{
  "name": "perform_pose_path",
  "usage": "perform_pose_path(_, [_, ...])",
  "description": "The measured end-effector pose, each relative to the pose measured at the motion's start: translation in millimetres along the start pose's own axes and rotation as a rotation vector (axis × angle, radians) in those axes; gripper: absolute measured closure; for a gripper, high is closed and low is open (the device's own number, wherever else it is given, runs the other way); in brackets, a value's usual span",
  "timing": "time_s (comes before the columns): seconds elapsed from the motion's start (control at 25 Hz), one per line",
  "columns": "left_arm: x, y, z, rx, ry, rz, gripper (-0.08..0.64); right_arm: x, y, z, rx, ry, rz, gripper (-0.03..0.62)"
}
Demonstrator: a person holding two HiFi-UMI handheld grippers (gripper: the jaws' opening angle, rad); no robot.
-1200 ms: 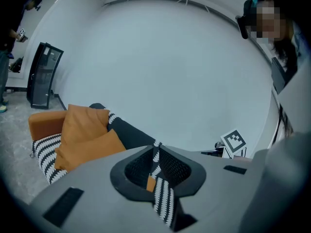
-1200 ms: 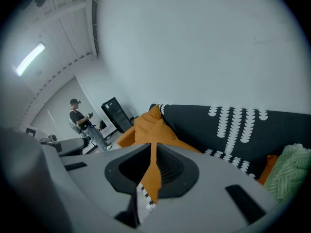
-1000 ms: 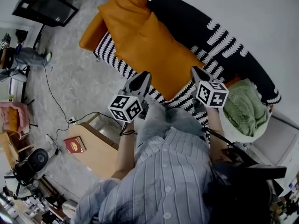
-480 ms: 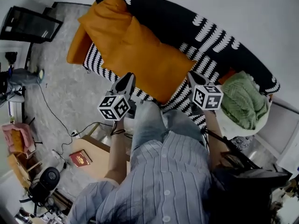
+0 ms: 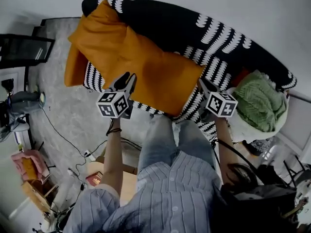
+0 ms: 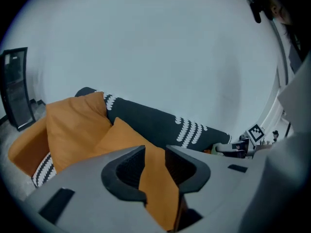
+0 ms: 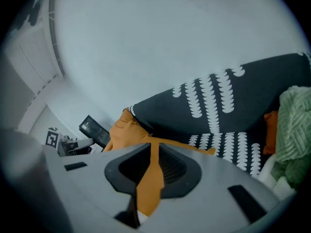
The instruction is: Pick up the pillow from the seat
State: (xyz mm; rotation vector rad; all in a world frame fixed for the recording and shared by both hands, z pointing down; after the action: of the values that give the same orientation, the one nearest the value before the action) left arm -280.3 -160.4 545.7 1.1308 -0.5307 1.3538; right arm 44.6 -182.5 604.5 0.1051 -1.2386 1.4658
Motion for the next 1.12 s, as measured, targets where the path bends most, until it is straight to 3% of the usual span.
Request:
perform_pose_path(0.08, [-0.1, 7.7, 19.7, 0.046, 0.043, 0.039, 0.405, 3.7, -10.5, 8.9, 0.012, -0.015, 0.026, 0.546])
perform_pose_path(0.28, [6.5, 30.2, 57.1, 0.100, 0.120, 0.099, 0.363, 22.3, -32.3, 27.5, 0.022, -0.032, 0.079, 0.543])
perform_pose_path(0.44, [0.6, 46.3, 80.0, 0.155, 0.185, 0.192, 0.310, 34.5, -45.0, 36.8, 0.032, -0.049, 0.128, 0.542])
perform_pose_path(0.56, [-10.2, 62.4, 94.4, 0.171, 0.199, 0.237, 0.296, 45.8, -58.8, 43.0, 0.056, -0.027, 0.142, 0.507])
perform_pose_path(0.72, [-25.4, 87.1, 111.5, 0.149, 0.188, 0.246, 0.268, 58.0, -79.7, 50.6, 0.077, -0.003, 0.161, 0.455])
perform_pose_path(0.88, [-19.3, 110.0, 130.6, 0.141, 0.253, 0.241, 0.235, 75.3, -101.3, 52.8, 0.098, 0.034, 0.206, 0.389])
perform_pose_path(1.12, [-14.5, 127.5, 149.8, 0.166, 0.331, 0.101, 0.204, 88.2, -128.6, 72.8, 0.114, 0.080, 0.264, 0.319])
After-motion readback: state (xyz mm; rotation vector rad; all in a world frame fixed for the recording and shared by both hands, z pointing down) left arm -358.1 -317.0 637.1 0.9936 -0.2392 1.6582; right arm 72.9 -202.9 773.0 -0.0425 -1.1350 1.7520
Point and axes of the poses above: the fingertips, and each gripper's own axes: z forward along the fingers, y to its left, x out of its underside, the point moved 4 cm from there along -z, backward along the fingers, and after that the axes turned 14 degrees about -y, right-handed, at the moved point
